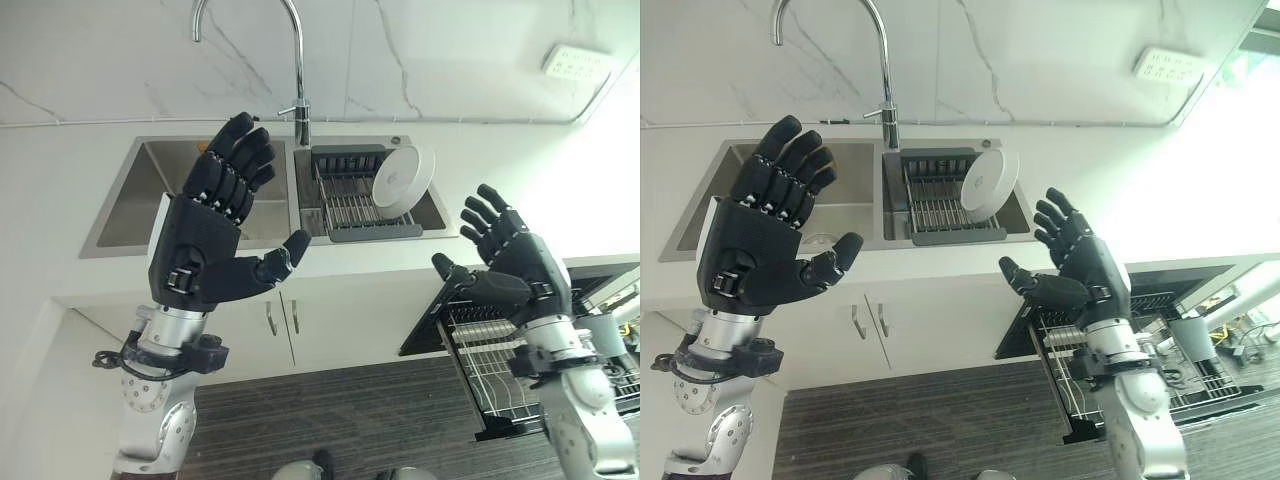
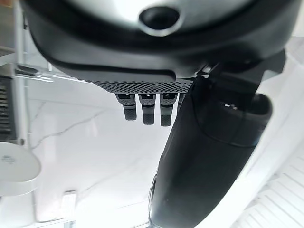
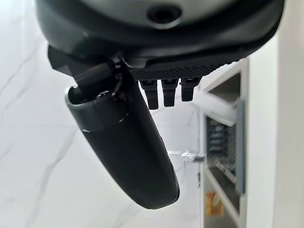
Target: Place the dishes in the dishwasher.
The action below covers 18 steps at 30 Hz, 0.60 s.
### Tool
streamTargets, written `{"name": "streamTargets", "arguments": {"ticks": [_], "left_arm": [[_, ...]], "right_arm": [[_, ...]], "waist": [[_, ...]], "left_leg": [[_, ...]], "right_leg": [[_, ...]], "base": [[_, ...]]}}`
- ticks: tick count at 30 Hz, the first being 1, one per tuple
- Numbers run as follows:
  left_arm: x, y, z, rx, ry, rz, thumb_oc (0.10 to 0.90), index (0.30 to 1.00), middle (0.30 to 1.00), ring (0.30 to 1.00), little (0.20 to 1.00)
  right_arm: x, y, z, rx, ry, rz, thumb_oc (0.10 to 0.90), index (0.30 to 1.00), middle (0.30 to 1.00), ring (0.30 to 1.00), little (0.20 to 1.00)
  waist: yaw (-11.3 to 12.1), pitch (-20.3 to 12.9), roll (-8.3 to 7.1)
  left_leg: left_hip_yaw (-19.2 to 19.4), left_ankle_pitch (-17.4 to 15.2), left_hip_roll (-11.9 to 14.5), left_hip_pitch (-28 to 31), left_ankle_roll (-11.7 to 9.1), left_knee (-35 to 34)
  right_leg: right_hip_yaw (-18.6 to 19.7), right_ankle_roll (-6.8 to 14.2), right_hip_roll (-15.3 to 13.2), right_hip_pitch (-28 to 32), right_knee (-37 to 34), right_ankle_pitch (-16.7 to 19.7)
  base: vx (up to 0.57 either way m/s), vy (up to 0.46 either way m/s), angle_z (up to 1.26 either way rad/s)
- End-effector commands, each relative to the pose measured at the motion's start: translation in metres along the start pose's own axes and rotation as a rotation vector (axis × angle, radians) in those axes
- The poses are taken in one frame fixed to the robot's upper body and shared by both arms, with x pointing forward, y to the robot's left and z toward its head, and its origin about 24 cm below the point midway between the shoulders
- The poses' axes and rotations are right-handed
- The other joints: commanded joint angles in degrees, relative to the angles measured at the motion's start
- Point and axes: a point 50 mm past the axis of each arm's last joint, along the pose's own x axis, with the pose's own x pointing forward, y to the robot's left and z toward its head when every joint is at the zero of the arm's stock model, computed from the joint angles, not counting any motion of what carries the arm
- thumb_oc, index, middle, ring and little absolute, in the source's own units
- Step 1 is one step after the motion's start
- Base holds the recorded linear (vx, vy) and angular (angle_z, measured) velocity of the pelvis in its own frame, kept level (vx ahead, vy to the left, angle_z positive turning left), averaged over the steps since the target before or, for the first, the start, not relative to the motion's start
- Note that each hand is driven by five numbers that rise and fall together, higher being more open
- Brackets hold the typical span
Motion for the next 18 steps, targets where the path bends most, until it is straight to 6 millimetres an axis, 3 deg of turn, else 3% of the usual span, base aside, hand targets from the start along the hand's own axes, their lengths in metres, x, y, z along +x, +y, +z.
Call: {"name": "streamTargets", "arguments": {"ticks": [1, 4, 10, 18], "left_arm": [[0.026, -0.006, 0.040, 0.064, -0.242, -0.094, 0.800, 0.900, 0.900, 0.900, 0.900], [0.026, -0.007, 0.037, 0.048, -0.216, -0.076, 0.800, 0.900, 0.900, 0.900, 0.900], [0.027, -0.009, 0.030, 0.022, -0.190, -0.041, 0.800, 0.900, 0.900, 0.900, 0.900], [0.030, -0.011, 0.023, 0.015, -0.152, -0.047, 0.800, 0.900, 0.900, 0.900, 0.900]], "right_arm": [[0.017, 0.004, 0.054, -0.086, -0.318, 0.082, 0.800, 0.900, 0.900, 0.900, 0.900], [0.022, 0.001, 0.059, -0.059, -0.331, 0.087, 0.800, 0.900, 0.900, 0.900, 0.900], [0.033, -0.003, 0.068, -0.053, -0.355, 0.038, 0.800, 0.900, 0.900, 0.900, 0.900], [0.052, -0.021, 0.084, -0.118, -0.395, -0.065, 0.800, 0.900, 0.900, 0.900, 0.900]], "waist": [[-1.9, -2.3, 0.18], [-1.7, -2.8, -0.11], [-1.0, -4.3, 0.09], [1.1, -5.1, 0.15]], "left_leg": [[-0.8, -7.4, 0.7, 5.1, -4.4, 0.6], [-1.2, -8.2, 0.7, 5.2, -4.4, 0.6], [2.7, -8.1, 3.7, 4.8, -5.4, 0.6], [2.9, -7.9, 5.1, 5.6, -6.2, 0.6]], "right_leg": [[-0.2, 2.3, 0.5, -4.0, -6.2, 10.0], [1.1, 2.0, 1.4, -4.7, -6.2, 7.2], [-0.8, 0.3, 2.3, -1.5, -6.2, 3.5], [-2.8, -0.9, 2.7, 1.4, -6.2, 1.1]], "base": [[0.13, -0.151, 0.08], [0.14, -0.246, 0.25], [0.08, -0.157, 0.06], [0.06, -0.092, 0.09]]}}
